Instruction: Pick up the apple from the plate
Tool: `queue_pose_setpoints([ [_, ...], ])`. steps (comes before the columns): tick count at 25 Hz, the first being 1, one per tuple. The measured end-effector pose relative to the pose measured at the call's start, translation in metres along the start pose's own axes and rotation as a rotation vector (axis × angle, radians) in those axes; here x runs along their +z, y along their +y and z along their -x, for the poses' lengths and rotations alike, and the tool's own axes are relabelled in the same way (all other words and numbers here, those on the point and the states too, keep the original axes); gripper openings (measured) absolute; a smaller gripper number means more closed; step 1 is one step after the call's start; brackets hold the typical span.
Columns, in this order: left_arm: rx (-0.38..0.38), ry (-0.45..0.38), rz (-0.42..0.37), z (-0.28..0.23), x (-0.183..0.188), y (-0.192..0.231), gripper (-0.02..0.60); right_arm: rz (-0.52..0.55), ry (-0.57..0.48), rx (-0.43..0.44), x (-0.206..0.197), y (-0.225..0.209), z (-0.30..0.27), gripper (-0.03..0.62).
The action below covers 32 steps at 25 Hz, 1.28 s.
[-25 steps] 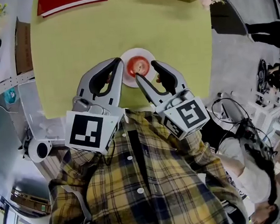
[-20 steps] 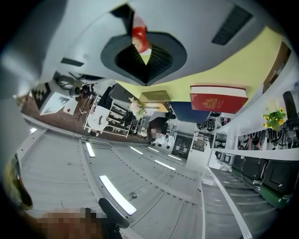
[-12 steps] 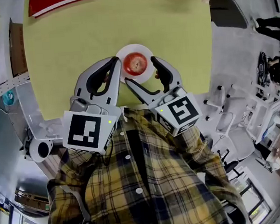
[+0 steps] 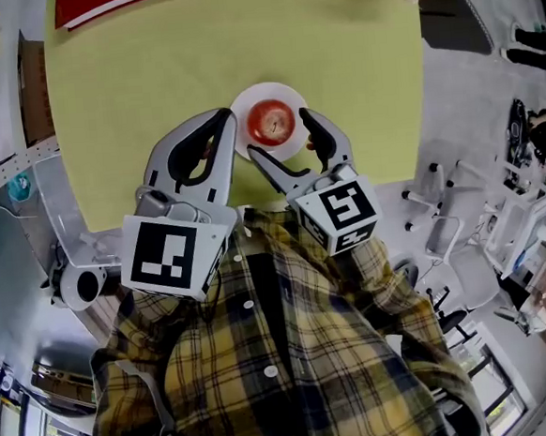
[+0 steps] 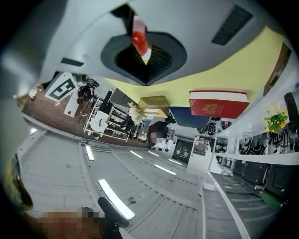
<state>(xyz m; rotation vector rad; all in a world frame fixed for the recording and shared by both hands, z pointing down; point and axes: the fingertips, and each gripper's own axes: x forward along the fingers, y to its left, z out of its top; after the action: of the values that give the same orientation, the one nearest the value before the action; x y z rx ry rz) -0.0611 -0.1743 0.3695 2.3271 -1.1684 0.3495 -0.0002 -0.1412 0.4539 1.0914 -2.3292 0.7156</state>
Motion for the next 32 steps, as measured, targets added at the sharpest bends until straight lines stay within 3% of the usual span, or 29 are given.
queue_pose_setpoints([
  [32, 0.004, 0.078, 0.035, 0.002, -0.037, 0.014, 0.005, -0.01, 0.112, -0.065, -0.053, -0.016, -0.041, 0.379],
])
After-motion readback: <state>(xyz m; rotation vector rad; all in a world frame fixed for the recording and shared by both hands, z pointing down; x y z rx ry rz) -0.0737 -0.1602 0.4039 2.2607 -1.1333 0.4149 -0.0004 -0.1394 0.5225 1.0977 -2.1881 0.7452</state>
